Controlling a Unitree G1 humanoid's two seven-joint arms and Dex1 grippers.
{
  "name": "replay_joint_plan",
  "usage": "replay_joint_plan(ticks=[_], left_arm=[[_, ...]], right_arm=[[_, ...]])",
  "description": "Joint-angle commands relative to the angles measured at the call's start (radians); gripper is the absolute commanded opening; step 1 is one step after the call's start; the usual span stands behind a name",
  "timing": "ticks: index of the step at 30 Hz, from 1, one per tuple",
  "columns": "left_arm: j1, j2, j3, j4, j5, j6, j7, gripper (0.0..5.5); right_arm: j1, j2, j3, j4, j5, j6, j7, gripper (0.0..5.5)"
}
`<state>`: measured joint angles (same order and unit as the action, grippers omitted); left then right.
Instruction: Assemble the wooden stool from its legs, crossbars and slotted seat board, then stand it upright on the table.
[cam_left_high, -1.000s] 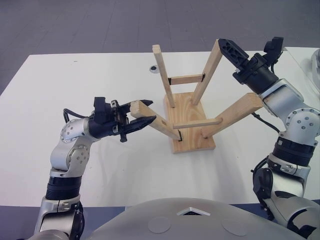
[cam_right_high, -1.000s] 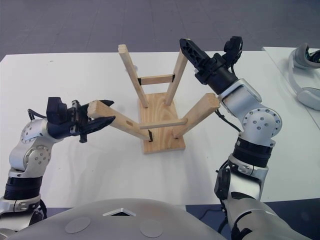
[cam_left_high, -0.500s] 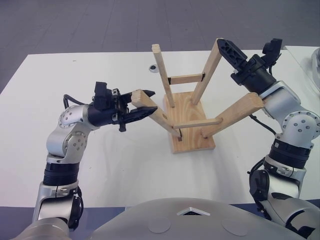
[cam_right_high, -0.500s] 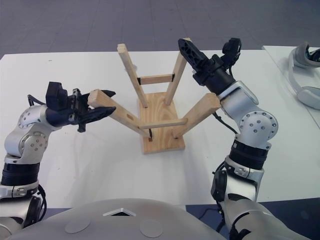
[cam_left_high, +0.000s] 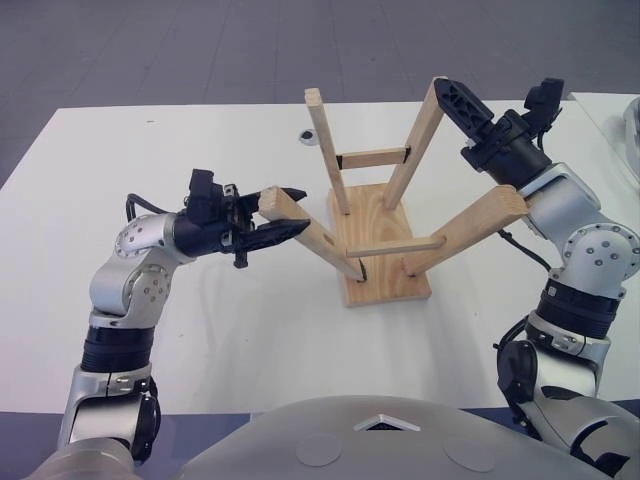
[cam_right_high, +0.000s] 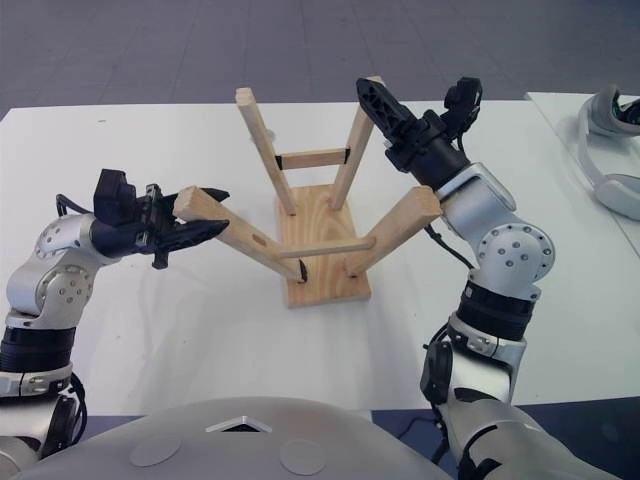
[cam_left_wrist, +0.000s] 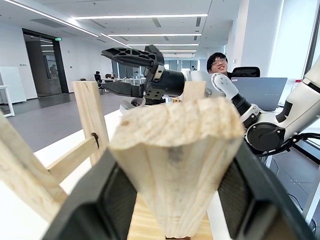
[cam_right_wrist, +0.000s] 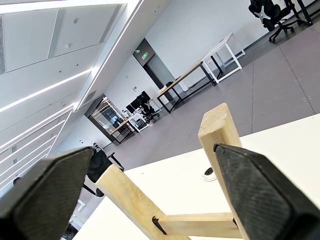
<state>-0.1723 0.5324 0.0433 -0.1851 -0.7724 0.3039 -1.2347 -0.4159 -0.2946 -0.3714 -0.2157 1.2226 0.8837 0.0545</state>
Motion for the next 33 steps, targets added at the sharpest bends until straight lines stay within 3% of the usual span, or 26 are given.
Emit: replay_joint_plan(ticks=[1, 13, 22, 33], left_arm=[[-0.049, 0.014, 0.011, 0.032, 0.014, 0.019, 0.005, 2.04], [0.018, 0.035, 0.009, -0.064, -0.024, 0.091, -0.004, 2.04], [-0.020, -0.010, 0.002, -0.014, 0.042, 0.001, 0.019, 2.04], [0.042, 0.064, -0.099, -0.070, 0.133, 0.039, -0.001, 2.04]], right_arm=[[0.011, 0.006, 0.000, -0.014, 0.019, -0.003, -0.017, 4.53], [0.020, 0.001, -0.003, -0.016, 0.027, -0.005, -0.027, 4.53], [0.029, 0.007, 0.015, -0.022, 0.027, -0.014, -0.027, 4.53], [0.038, 0.012, 0.023, -0.028, 0.032, -0.015, -0.038, 4.53]])
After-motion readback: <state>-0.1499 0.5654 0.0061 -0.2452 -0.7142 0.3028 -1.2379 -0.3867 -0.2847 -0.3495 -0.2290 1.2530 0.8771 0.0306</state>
